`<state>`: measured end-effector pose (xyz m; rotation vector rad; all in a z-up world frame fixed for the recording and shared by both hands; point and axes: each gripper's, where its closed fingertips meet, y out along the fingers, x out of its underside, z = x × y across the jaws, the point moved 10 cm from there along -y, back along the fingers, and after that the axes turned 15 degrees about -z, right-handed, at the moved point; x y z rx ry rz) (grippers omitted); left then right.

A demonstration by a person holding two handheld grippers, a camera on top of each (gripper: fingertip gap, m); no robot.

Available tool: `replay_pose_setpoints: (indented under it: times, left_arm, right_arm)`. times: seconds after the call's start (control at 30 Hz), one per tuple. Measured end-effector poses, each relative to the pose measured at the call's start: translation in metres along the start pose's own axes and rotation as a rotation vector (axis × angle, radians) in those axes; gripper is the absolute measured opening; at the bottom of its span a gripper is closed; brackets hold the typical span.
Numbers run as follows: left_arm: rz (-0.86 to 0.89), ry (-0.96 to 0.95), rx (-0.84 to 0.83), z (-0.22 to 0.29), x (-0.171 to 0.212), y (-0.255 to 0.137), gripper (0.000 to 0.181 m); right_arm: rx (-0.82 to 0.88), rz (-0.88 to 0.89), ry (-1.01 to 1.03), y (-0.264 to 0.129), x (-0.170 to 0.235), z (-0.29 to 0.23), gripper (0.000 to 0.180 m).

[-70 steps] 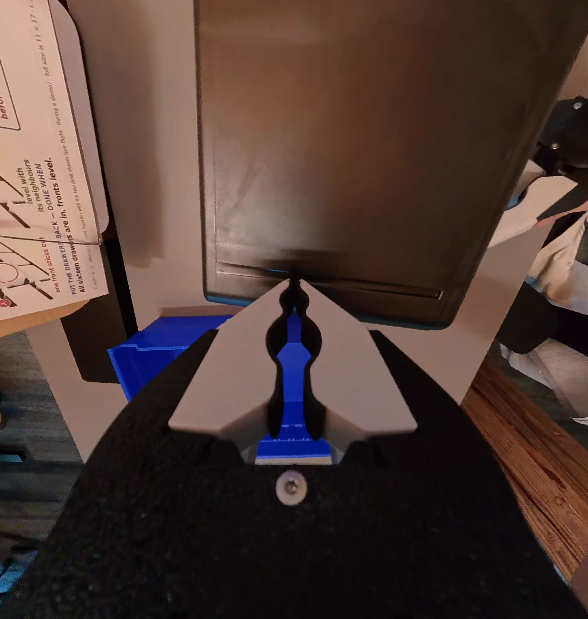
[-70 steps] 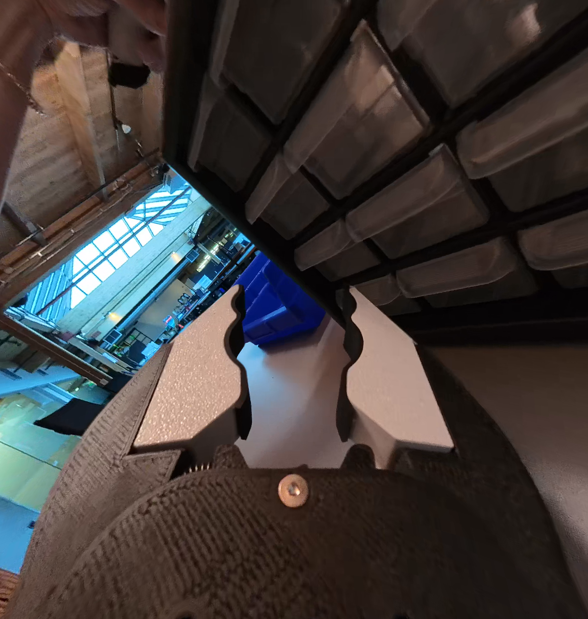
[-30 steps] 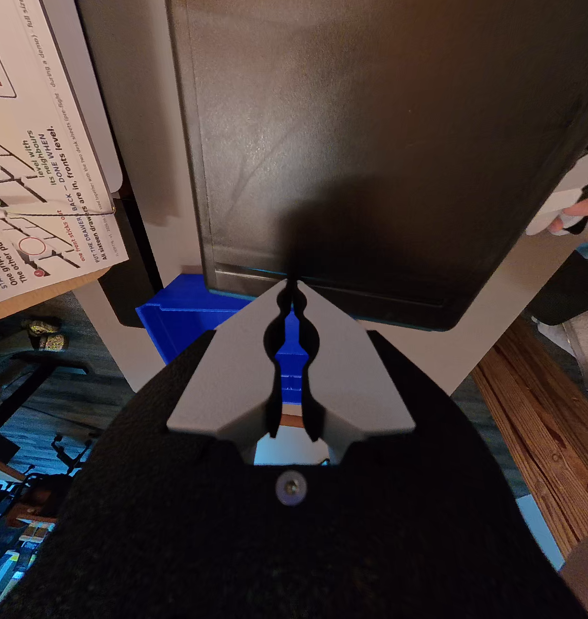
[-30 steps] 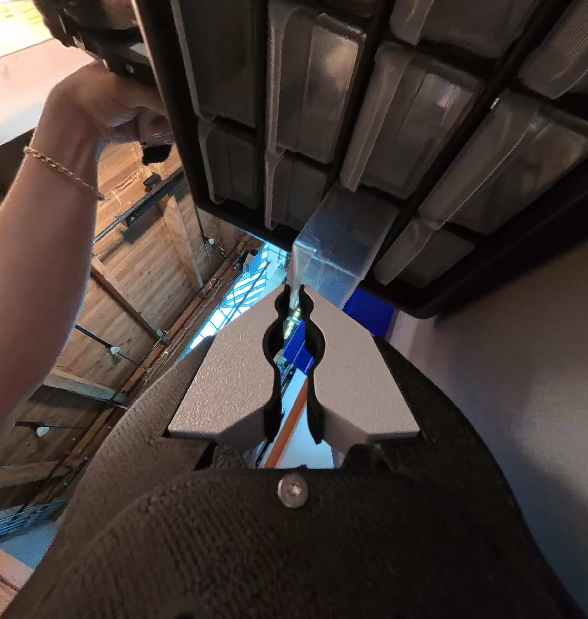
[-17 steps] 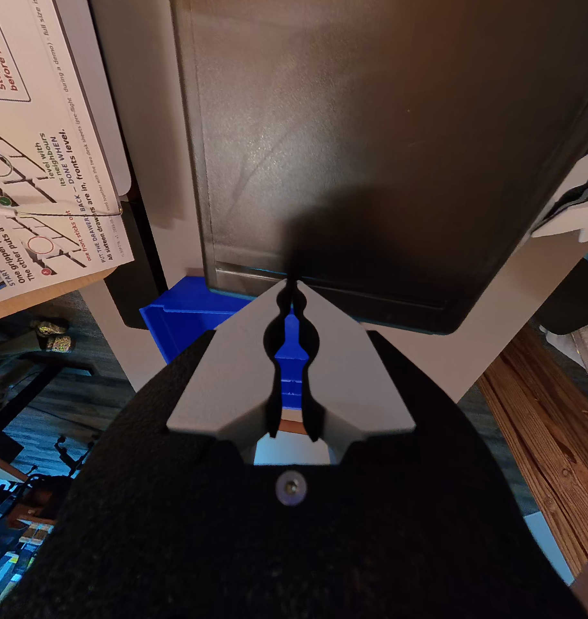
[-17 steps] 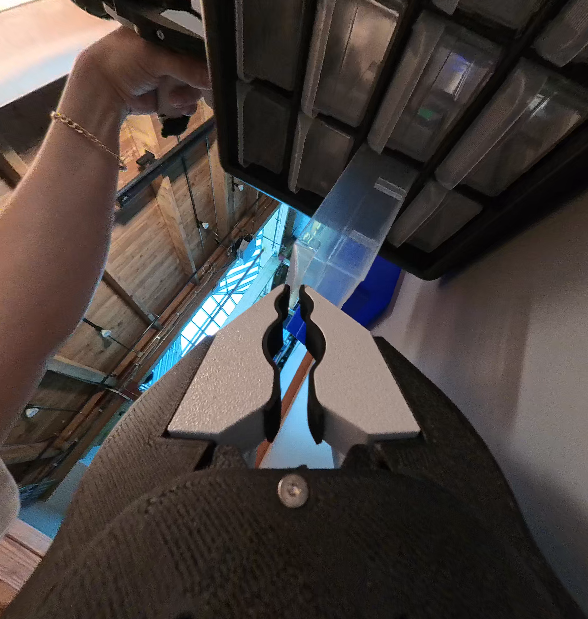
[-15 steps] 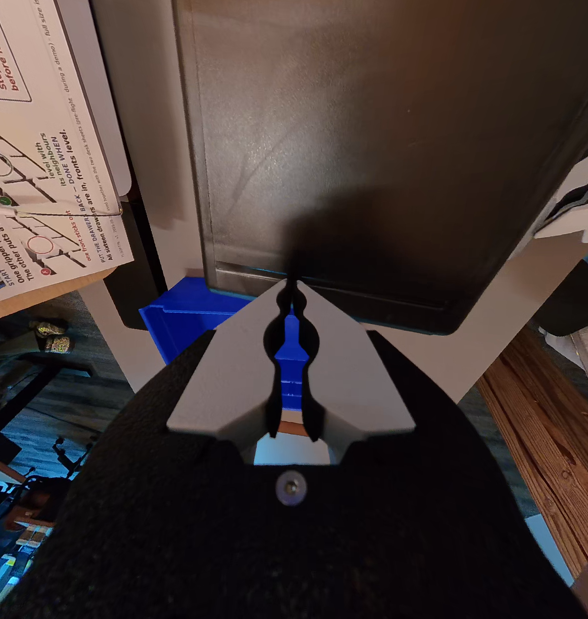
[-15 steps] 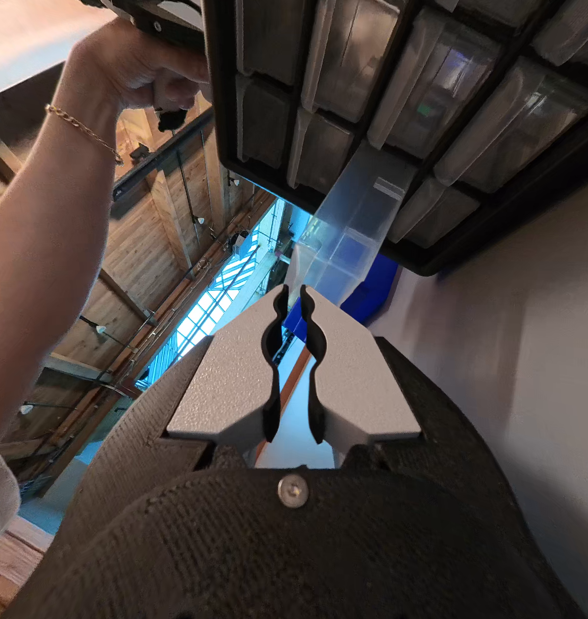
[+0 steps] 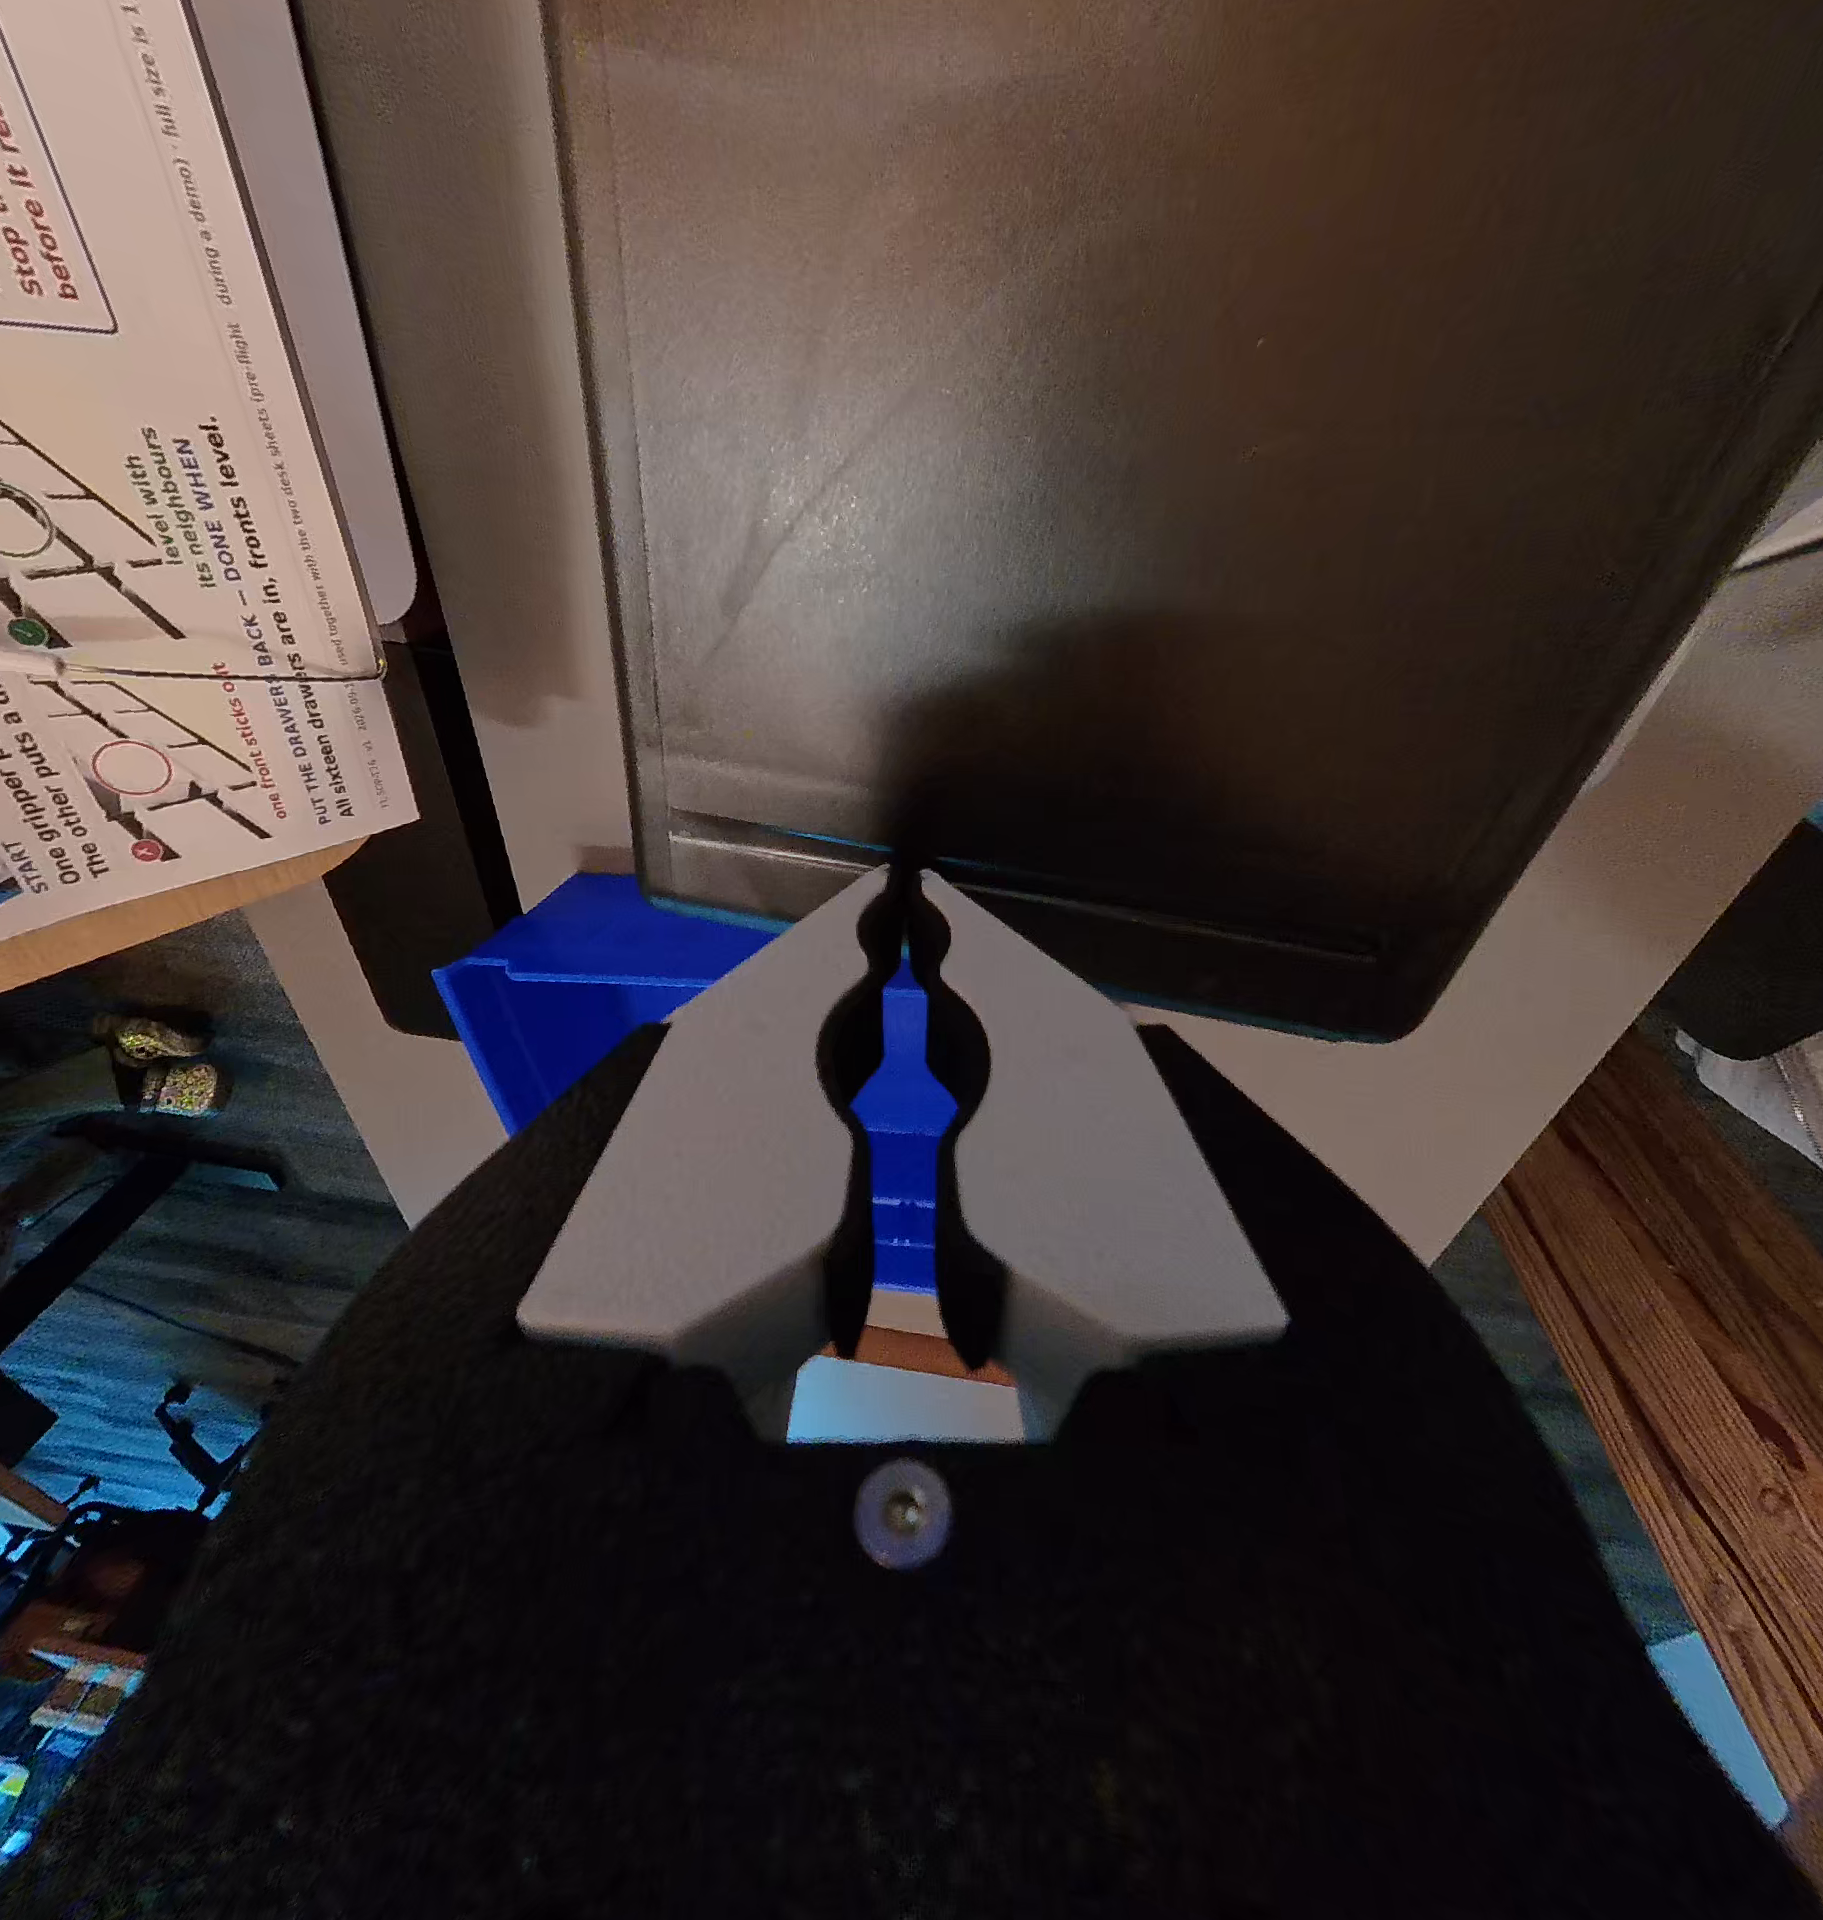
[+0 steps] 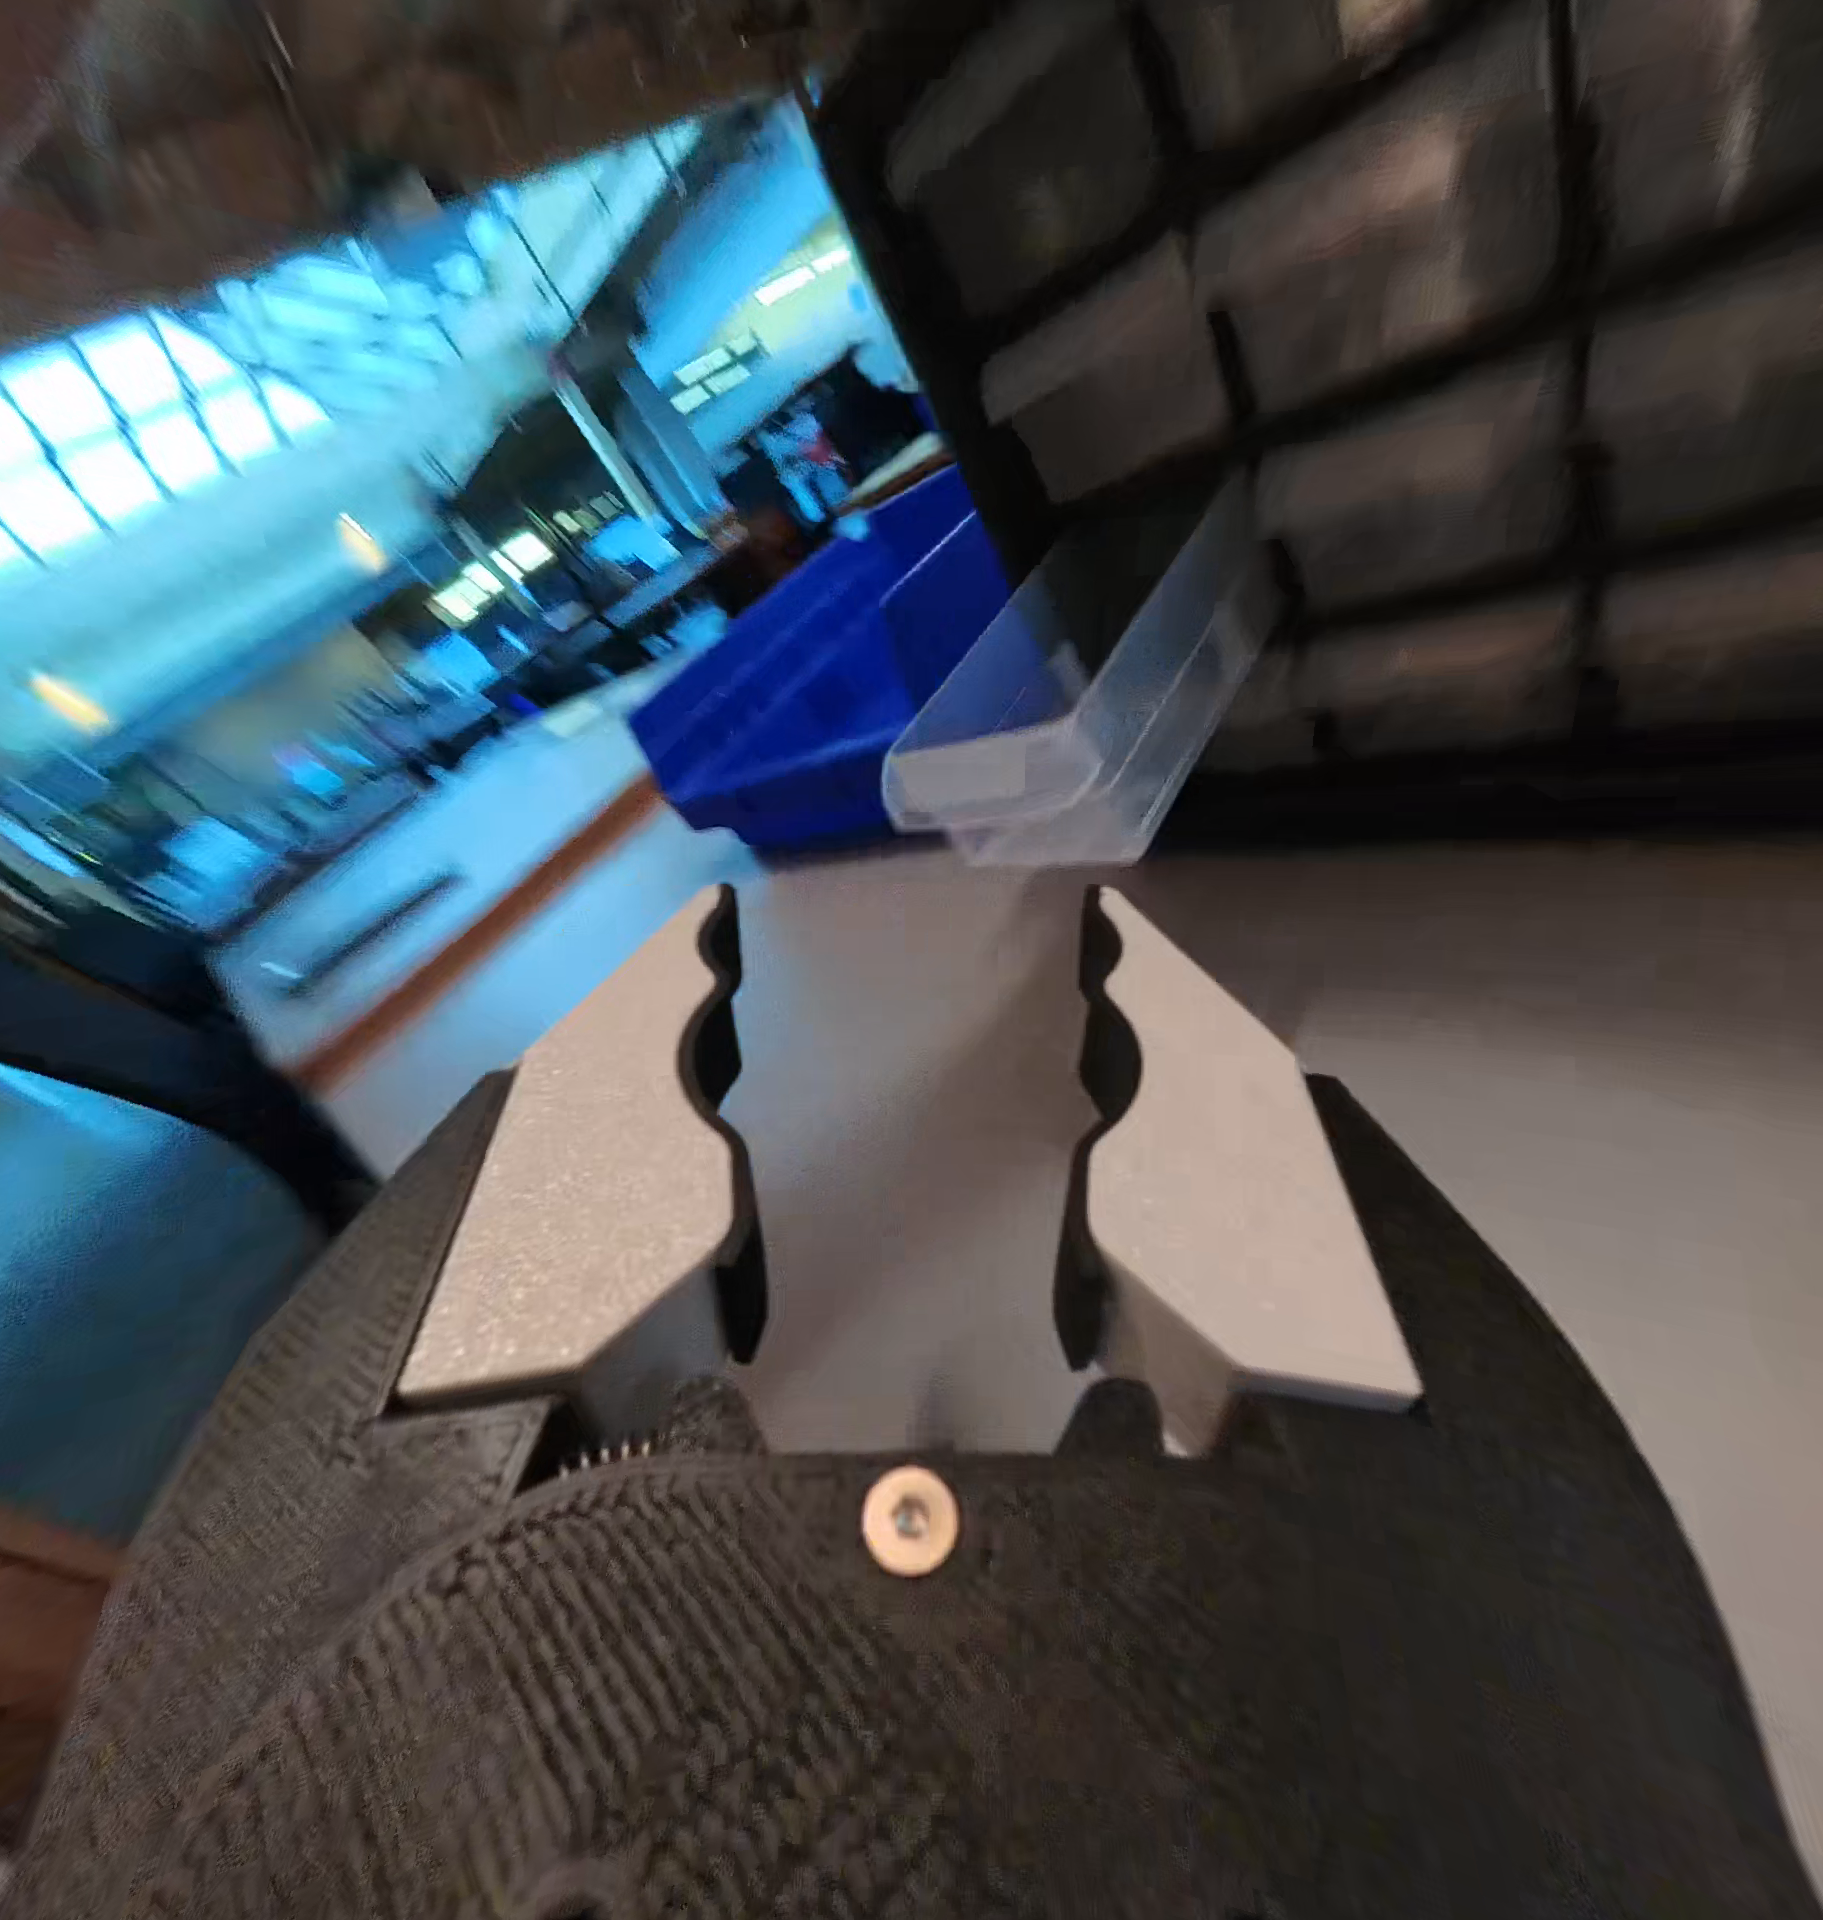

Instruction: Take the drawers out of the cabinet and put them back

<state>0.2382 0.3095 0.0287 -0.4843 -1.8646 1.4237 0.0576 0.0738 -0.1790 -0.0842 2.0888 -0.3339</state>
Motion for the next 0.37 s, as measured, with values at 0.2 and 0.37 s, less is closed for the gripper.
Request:
replay_pose_setpoints:
  times: [0.2,0.37]
  left_arm:
    - [0.018,-0.006,-0.010,0.001,0.002,0.000,0.000]
    - [0.039,-0.014,-0.014,0.002,0.004,0.001,0.000]
  right_arm:
    - [0.063,-0.126,-0.711,-0.014,-0.055,-0.017,0.062]
    - [0.131,-0.483,-1.168,0.012,-0.080,-0.010,0.079]
